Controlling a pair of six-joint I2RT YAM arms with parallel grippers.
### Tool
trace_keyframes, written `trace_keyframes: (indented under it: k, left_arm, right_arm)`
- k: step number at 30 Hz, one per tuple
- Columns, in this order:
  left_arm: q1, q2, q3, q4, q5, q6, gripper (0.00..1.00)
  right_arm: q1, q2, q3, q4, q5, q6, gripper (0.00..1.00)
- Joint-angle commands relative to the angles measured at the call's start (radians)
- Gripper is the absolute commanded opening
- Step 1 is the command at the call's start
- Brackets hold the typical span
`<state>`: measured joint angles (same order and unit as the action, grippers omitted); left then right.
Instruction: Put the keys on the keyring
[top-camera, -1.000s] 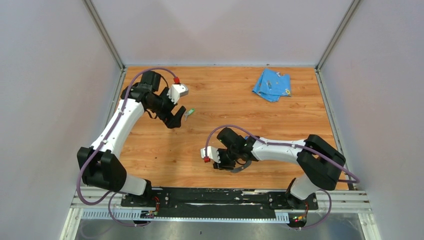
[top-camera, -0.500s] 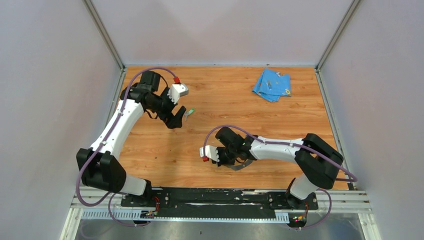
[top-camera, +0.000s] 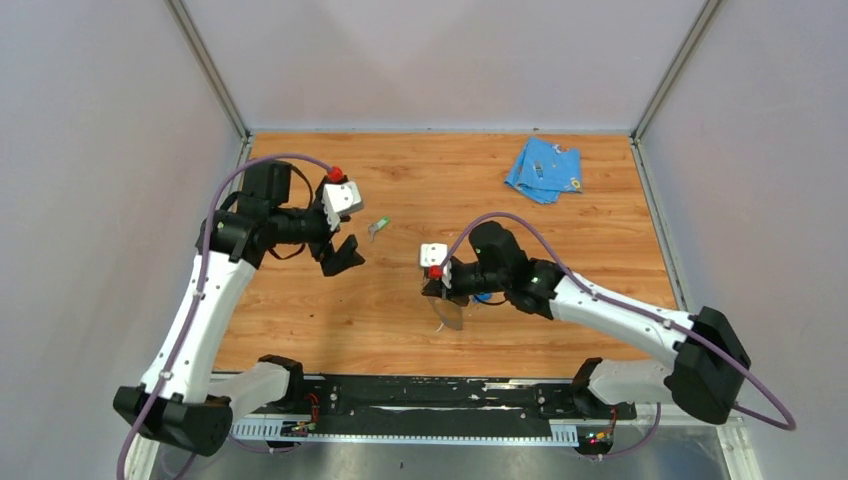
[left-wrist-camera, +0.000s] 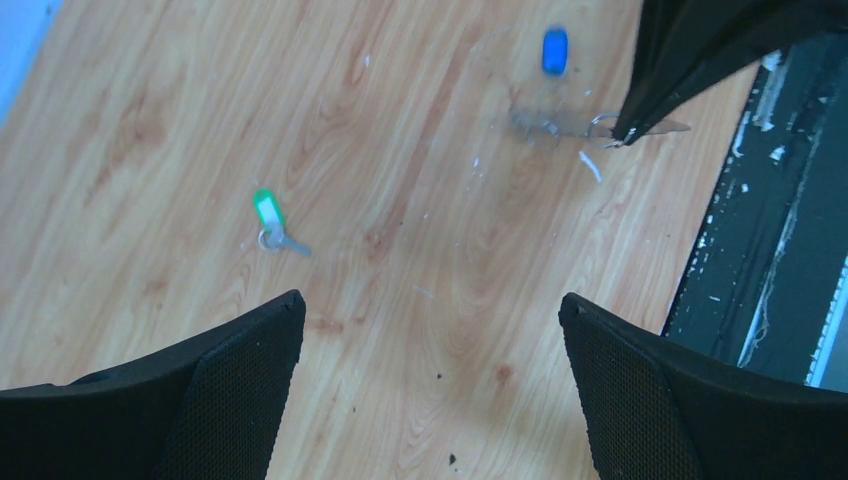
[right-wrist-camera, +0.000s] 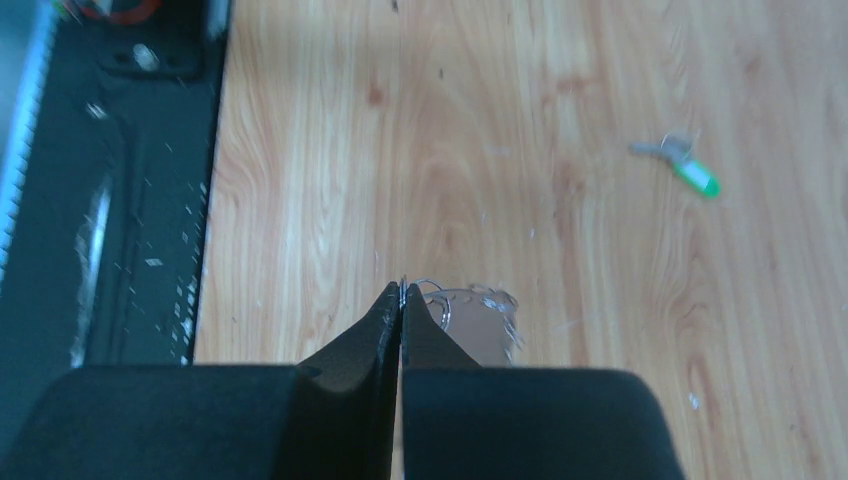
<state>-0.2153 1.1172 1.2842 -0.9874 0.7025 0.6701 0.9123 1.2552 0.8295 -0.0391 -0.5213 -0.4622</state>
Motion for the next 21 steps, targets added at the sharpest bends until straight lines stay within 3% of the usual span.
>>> trace_keyframes:
  k: [1,8,11,21]
  left_arm:
    - [-0.071,-0.089,-0.055,0.003,0.061,0.043,1.00]
    - [-0.317,-0.240,-0.157,0.049,0.013,0.071,1.00]
    - [-0.390,-0.265,-0.178,0.089,-0.017,0.054,0.94]
    - [-0.504,-0.286,-0.212,0.301,-0.049,-0.090,0.77]
  right_arm:
    - [-0.015,-0.086,0.012,0.109,-0.153,0.140,0.00]
    - [-0.014,-0.176,-0.008,0.273,-0.284,0.316,0.00]
    - [-0.015,-0.181,-0.006,0.343,-0.320,0.389,0.00]
    - [-0.015,-0.192,-0.013,0.516,-0.322,0.553,0.00]
